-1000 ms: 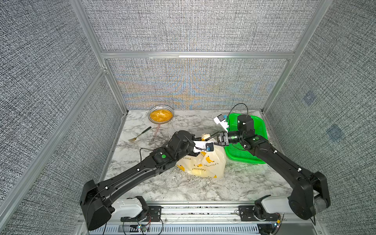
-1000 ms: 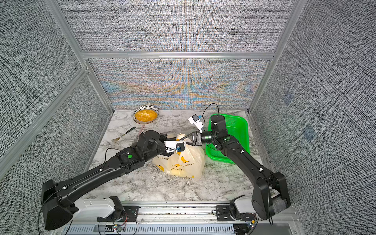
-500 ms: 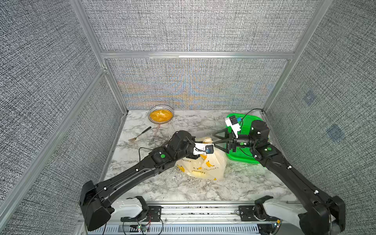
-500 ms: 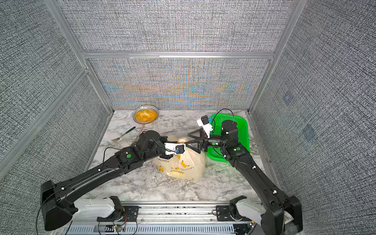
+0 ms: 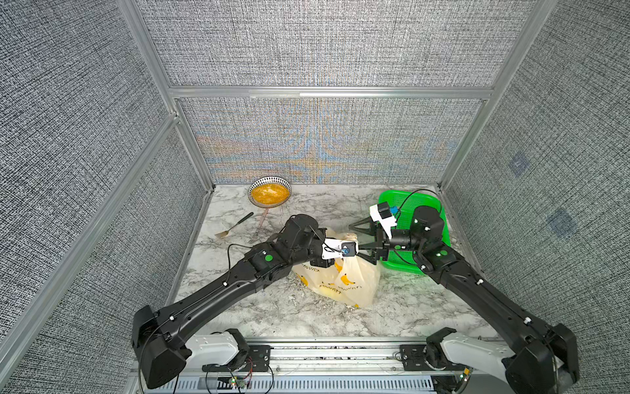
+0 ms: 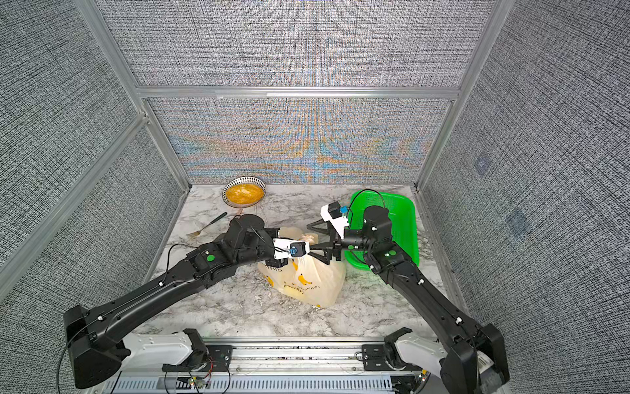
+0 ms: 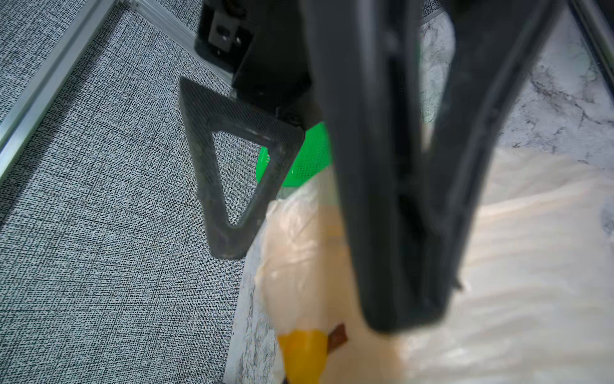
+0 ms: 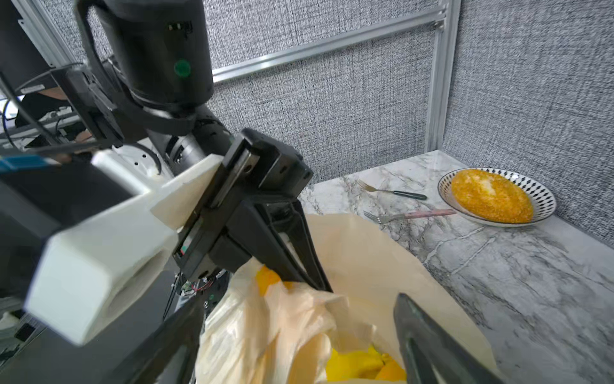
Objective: Place the banana into a plastic bag & tie a knot
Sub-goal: Cross the plastic bag at the center of the board.
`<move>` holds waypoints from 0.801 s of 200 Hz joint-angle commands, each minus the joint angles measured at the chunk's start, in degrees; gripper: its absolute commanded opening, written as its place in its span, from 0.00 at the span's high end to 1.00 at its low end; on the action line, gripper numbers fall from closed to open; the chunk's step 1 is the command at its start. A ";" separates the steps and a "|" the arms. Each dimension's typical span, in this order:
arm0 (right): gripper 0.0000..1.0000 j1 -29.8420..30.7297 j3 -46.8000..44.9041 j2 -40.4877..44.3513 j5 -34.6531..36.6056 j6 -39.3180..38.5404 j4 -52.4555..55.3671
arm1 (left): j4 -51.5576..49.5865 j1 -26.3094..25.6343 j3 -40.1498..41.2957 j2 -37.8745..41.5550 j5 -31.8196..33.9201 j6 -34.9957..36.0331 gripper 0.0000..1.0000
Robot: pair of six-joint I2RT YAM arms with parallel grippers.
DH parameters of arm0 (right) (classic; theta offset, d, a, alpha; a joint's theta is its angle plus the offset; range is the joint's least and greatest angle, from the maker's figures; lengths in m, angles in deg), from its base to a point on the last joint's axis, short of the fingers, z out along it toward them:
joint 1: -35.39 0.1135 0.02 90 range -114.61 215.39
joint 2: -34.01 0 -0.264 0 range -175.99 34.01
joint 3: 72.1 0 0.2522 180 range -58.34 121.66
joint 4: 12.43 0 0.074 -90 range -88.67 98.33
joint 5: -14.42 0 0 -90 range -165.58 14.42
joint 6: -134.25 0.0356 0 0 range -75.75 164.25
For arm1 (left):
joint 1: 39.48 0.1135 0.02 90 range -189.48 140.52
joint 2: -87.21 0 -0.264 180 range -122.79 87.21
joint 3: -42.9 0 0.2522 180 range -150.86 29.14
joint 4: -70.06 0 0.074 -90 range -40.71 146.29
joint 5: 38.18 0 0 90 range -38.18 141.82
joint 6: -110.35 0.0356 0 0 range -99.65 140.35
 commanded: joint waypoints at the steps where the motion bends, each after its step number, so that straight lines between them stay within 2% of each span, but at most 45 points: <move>1: 0.11 1.60 1.02 -0.69 1.57 -6.11 4.89 | -1.19 0.20 -0.56 -0.26 -2.15 -0.86 1.00; 25: 0.13 3.98 2.02 -1.60 4.18 -8.98 8.19 | -1.71 0.42 -0.80 -0.32 -2.51 -1.13 1.00; 93: 0.38 6.20 0.94 0.03 5.02 -11.44 7.36 | -10.46 1.34 -5.77 -2.48 -4.62 -2.90 1.00; 142: 0.46 6.98 1.50 -0.97 5.71 -11.70 7.54 | -14.15 1.52 -8.04 -3.00 -6.36 -3.67 1.00; 160: 0.59 7.65 2.62 -1.67 5.98 -12.56 8.37 | -15.56 1.52 -8.88 -3.38 -6.34 -3.87 1.00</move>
